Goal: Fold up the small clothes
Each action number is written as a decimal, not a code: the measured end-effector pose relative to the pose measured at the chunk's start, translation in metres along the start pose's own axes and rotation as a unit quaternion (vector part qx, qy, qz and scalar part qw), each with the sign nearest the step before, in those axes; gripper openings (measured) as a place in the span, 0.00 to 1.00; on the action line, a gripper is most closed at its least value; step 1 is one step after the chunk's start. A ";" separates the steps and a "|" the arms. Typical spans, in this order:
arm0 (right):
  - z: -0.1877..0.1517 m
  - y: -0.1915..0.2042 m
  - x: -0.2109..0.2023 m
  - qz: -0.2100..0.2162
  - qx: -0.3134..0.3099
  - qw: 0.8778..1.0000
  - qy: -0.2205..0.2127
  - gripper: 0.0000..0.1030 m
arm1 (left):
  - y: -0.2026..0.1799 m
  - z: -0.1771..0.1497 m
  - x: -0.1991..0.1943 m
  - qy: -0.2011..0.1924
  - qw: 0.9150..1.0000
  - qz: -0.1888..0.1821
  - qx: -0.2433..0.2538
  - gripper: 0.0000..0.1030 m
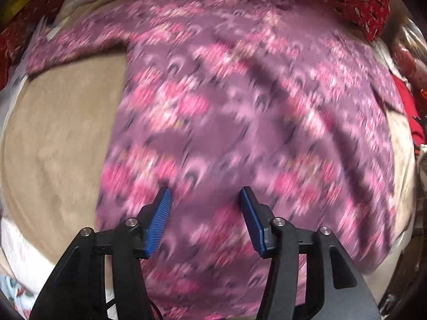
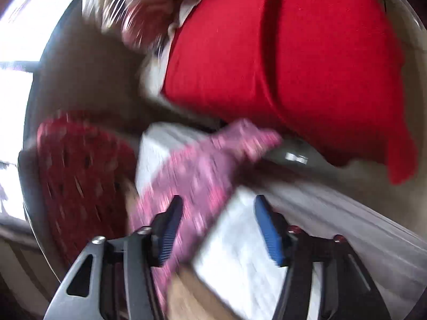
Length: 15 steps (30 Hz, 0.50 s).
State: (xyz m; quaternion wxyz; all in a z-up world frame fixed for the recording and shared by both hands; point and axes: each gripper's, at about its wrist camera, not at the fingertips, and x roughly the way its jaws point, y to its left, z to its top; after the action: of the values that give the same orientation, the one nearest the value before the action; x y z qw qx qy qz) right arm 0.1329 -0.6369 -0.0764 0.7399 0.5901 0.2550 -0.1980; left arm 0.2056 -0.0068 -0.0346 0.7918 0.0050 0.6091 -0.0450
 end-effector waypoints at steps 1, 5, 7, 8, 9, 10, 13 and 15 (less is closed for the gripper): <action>0.005 0.001 0.007 0.002 0.007 1.000 -0.003 0.63 | -0.001 0.010 0.002 -0.002 1.000 -0.008 -0.003 0.51; 0.010 0.013 0.045 -0.066 -0.016 0.997 0.025 0.51 | -0.002 0.055 0.017 -0.008 0.999 -0.039 -0.032 0.51; 0.012 0.021 0.039 -0.047 -0.036 0.998 -0.008 0.08 | 0.000 0.071 0.026 -0.009 0.998 -0.039 -0.040 0.51; 0.013 0.027 0.036 -0.040 -0.045 0.998 -0.016 0.08 | -0.004 0.082 0.032 -0.010 0.998 -0.037 -0.043 0.51; 0.014 0.039 0.027 -0.040 -0.065 0.997 -0.034 0.08 | -0.002 0.088 0.034 -0.014 0.998 -0.040 -0.044 0.53; 0.014 0.050 0.021 -0.035 -0.086 0.994 -0.049 0.08 | -0.002 0.091 0.036 -0.019 0.998 -0.043 -0.043 0.55; -0.007 0.104 0.000 -0.018 -0.184 0.980 -0.069 0.08 | 0.002 0.107 0.044 -0.024 0.997 -0.054 -0.047 0.58; -0.029 0.132 -0.007 0.005 -0.231 0.972 -0.051 0.08 | 0.007 0.109 0.043 -0.028 0.997 -0.060 -0.045 0.58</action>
State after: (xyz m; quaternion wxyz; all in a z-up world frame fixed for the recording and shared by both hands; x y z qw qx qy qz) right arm 0.2018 -0.5793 0.0246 0.8692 0.3935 0.2531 -0.1600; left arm 0.3221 -0.0092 -0.0488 0.8039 -0.0679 0.5873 -0.0651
